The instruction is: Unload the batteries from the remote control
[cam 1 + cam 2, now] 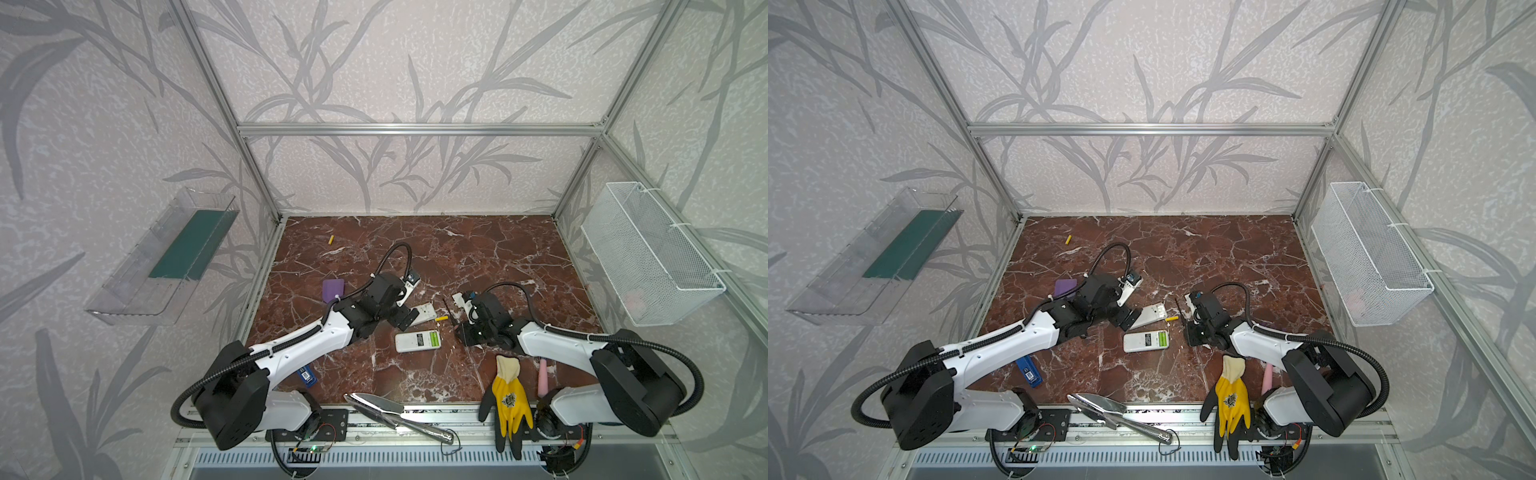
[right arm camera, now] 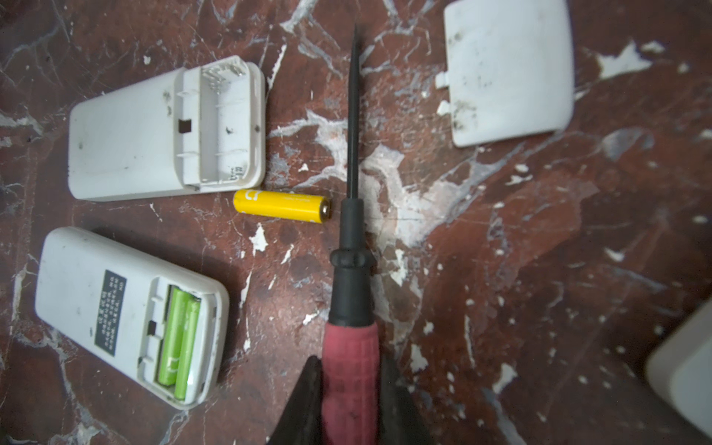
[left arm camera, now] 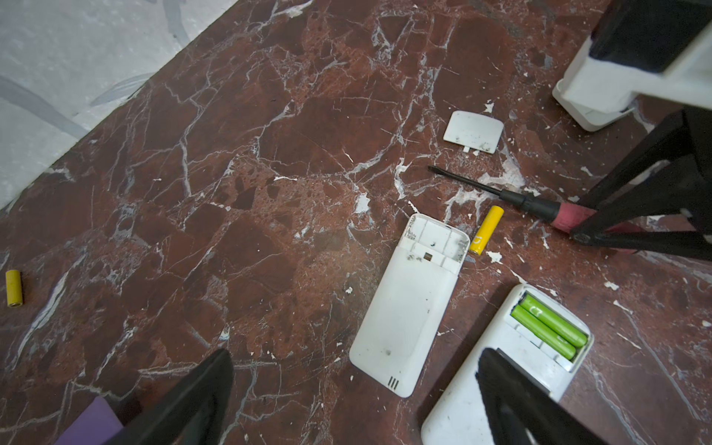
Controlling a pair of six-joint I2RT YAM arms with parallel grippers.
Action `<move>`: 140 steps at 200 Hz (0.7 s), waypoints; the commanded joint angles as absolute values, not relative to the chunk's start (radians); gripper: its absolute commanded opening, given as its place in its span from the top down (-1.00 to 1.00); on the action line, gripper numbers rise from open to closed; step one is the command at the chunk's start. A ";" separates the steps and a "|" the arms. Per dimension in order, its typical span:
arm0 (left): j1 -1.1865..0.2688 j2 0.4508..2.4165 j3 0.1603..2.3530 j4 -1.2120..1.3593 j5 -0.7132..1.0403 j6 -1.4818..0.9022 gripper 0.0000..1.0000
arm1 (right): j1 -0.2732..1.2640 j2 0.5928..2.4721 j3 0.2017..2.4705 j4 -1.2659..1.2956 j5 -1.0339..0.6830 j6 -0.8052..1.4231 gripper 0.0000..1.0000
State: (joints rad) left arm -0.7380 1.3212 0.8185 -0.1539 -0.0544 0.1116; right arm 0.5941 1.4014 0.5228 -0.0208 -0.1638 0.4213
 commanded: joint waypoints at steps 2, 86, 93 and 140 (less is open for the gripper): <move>-0.736 1.264 0.776 -0.067 -0.029 0.072 -0.99 | 0.600 1.411 0.526 -0.052 -0.142 0.428 0.82; -0.725 1.190 0.721 -0.019 0.030 0.285 -0.99 | 0.596 1.162 0.597 -0.224 -0.302 0.307 0.95; -0.724 1.182 0.705 0.000 0.027 0.345 -0.98 | 0.594 1.154 0.610 -0.248 -0.326 0.296 0.94; -0.725 1.147 0.666 0.006 0.099 0.868 -0.99 | 0.583 1.140 0.650 -0.298 -0.477 0.266 0.95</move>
State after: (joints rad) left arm -0.7296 1.1740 0.6624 0.0067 0.0277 0.5137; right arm 0.5884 1.1511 0.6170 -0.2325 -0.3702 0.3031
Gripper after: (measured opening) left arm 0.994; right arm 0.228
